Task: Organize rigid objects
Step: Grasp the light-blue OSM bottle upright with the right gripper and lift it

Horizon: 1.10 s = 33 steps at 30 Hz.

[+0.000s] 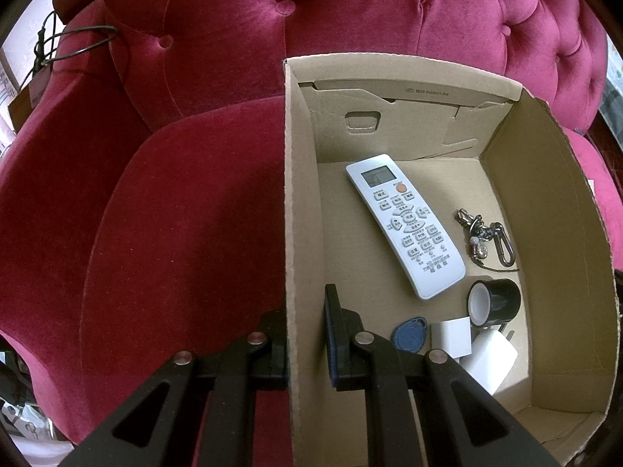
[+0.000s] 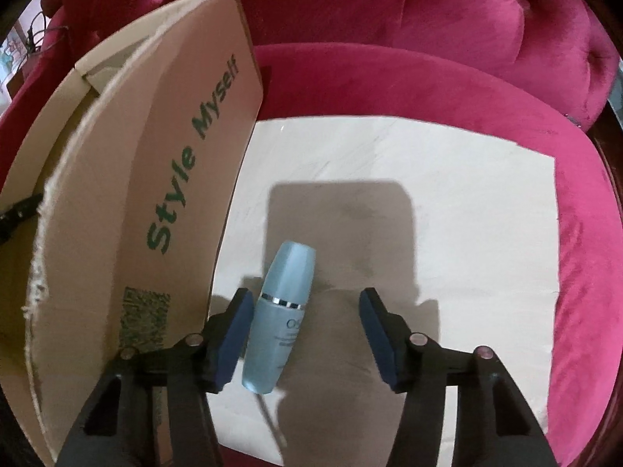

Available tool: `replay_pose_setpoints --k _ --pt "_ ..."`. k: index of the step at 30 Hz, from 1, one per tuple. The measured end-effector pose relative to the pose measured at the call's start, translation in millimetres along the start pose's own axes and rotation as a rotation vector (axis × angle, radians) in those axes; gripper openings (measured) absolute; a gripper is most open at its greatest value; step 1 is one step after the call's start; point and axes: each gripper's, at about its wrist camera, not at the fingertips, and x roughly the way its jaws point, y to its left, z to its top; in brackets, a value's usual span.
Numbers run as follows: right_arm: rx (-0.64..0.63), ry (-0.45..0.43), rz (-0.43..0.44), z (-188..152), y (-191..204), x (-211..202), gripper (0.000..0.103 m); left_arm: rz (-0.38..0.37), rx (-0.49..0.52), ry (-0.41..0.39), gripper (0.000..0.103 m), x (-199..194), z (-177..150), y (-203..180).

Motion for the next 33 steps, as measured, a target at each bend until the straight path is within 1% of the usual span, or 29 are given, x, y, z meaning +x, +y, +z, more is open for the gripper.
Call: replay_pose_setpoints --k 1,2,3,4,8,13,14,16,19,20,33 --pt "-0.002 0.007 0.003 0.0 0.8 2.9 0.047 0.0 0.0 0.0 0.014 0.4 0.1 0.5" --pt "-0.007 0.01 -0.001 -0.2 2.0 4.7 0.041 0.0 0.0 0.001 0.014 0.3 0.5 1.0" --pt "-0.013 0.006 -0.012 -0.3 3.3 5.3 0.031 0.0 0.0 0.001 0.014 0.2 0.4 1.4" --pt "-0.014 0.003 -0.011 0.1 3.2 5.3 0.027 0.0 0.0 0.001 0.014 0.3 0.6 1.0" --pt "-0.012 0.005 -0.001 2.1 -0.9 4.8 0.027 0.001 0.001 0.001 0.014 0.4 0.7 0.9" --pt "-0.005 0.002 -0.008 5.3 -5.8 1.2 0.027 0.002 0.001 0.0 0.014 0.2 1.1 0.9" --pt "-0.002 0.016 0.008 5.3 -7.4 -0.3 0.027 0.002 0.001 0.001 0.014 0.3 1.0 0.1" --pt "0.005 0.016 0.012 5.6 -11.0 -5.0 0.027 0.002 0.002 0.001 0.014 0.3 0.9 0.2" --pt "0.007 0.008 0.002 8.6 -1.1 -8.6 0.027 0.002 0.001 0.0 0.014 0.5 1.2 1.2" --pt "0.011 0.015 0.015 8.6 -1.2 -11.7 0.027 0.001 0.0 0.001 0.014 0.5 1.4 0.5" --pt "0.01 -0.025 -0.018 4.9 7.5 -51.6 0.027 -0.003 -0.003 -0.002 0.014 2.6 0.8 -0.8"
